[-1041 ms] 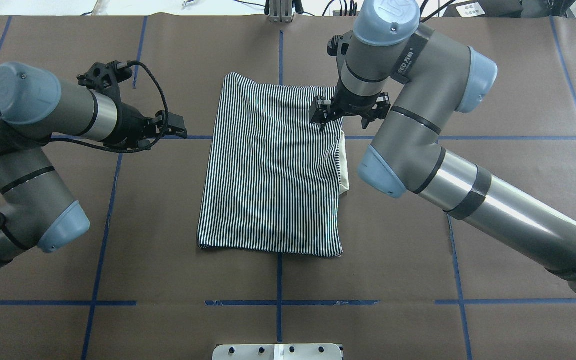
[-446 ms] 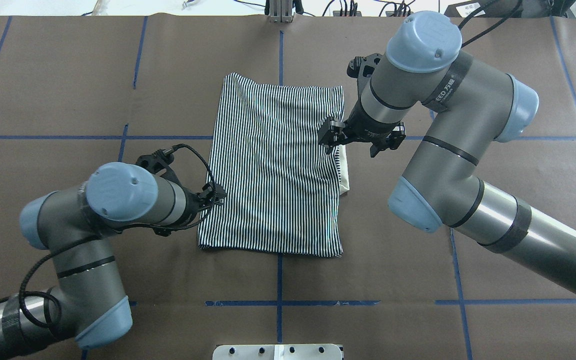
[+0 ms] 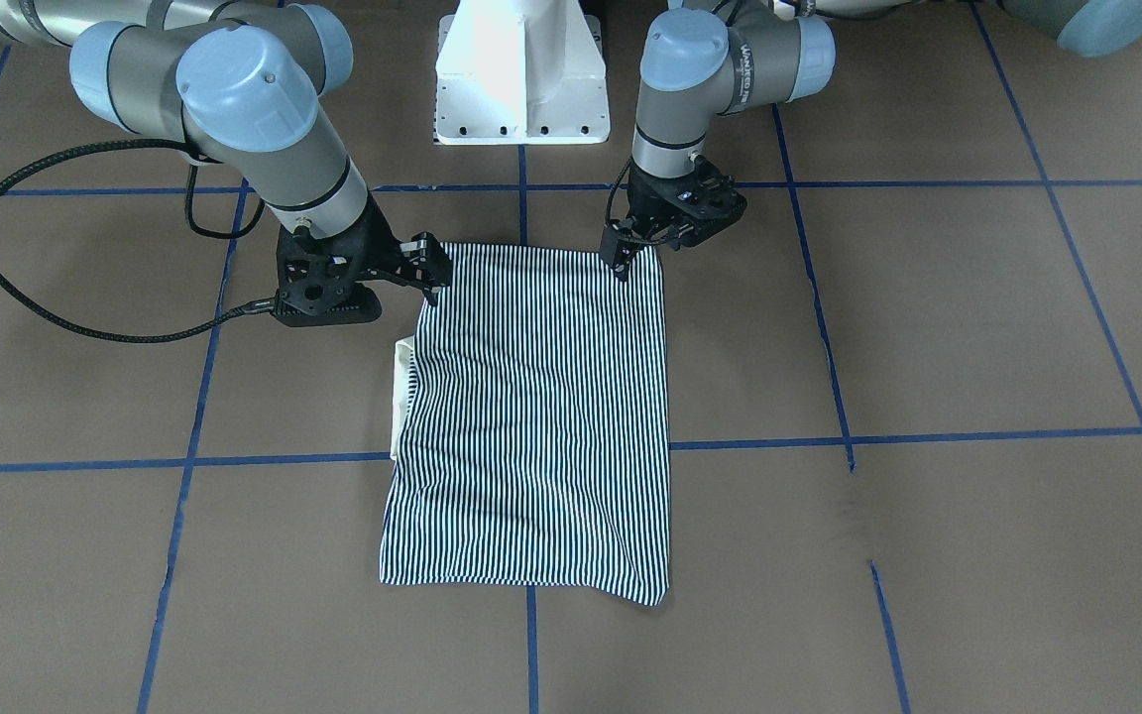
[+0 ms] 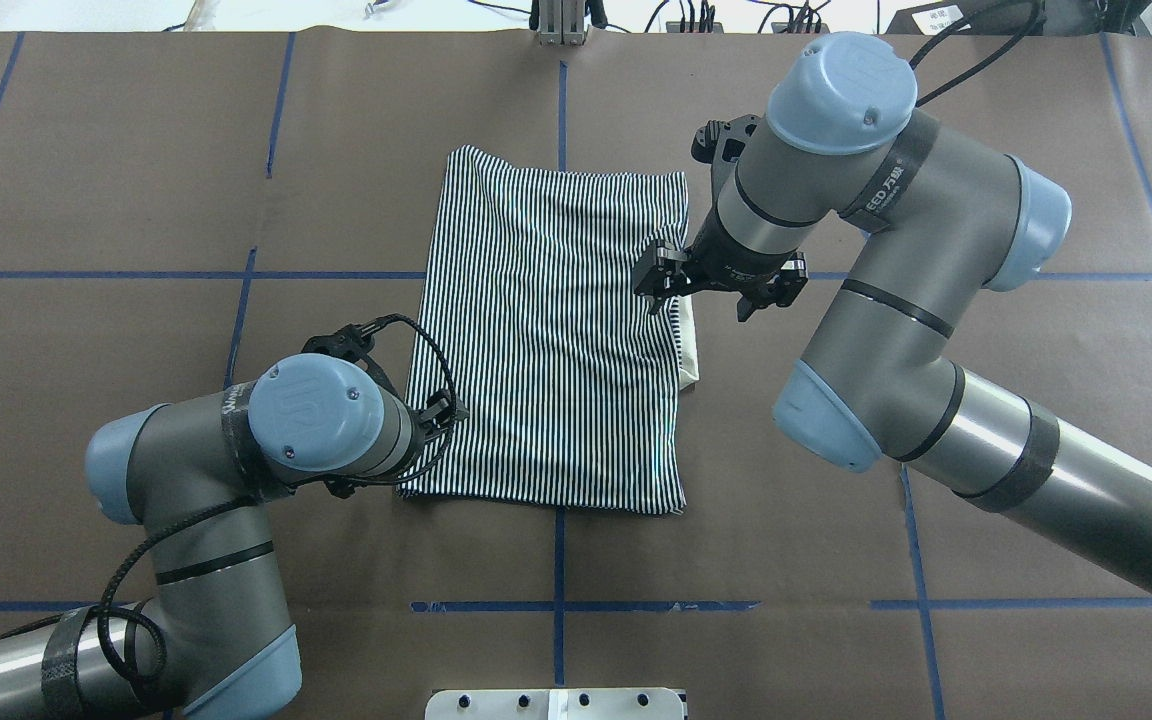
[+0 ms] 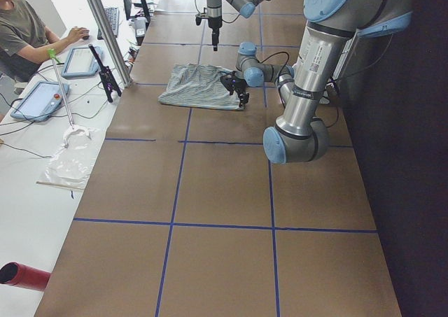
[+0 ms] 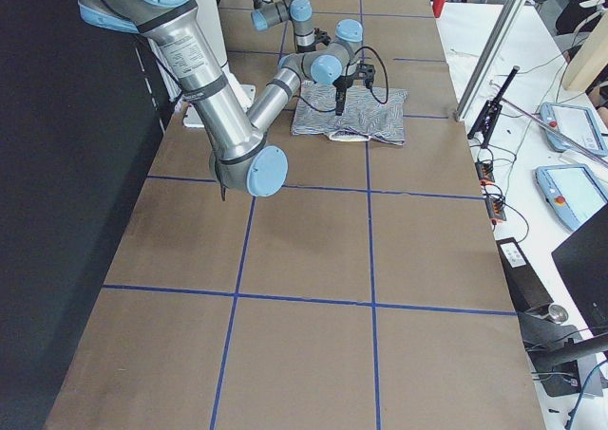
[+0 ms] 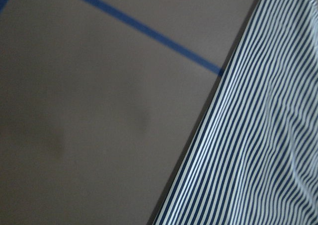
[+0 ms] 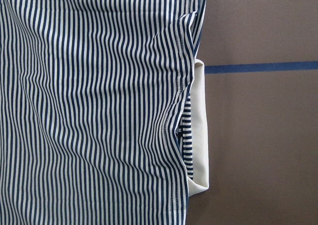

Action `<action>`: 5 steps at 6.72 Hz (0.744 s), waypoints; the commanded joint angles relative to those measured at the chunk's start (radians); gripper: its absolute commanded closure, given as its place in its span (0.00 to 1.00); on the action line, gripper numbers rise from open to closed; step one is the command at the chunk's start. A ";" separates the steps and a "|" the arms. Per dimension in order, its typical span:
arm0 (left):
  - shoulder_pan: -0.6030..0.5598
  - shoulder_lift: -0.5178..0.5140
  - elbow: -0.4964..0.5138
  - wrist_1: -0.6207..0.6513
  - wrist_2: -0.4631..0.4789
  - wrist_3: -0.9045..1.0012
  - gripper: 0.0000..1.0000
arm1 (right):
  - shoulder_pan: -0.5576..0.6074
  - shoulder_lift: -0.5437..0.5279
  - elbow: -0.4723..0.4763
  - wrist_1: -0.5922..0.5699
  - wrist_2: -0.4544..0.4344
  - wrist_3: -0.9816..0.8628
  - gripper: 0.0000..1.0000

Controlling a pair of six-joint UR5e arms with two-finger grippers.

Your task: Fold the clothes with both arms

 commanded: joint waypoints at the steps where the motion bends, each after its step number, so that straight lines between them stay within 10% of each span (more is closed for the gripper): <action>1: 0.012 0.012 0.002 0.006 0.001 -0.001 0.03 | 0.000 0.001 0.001 0.000 0.000 0.001 0.00; 5: 0.047 0.009 0.023 0.006 0.001 -0.003 0.05 | 0.001 0.000 0.001 0.000 -0.002 -0.001 0.00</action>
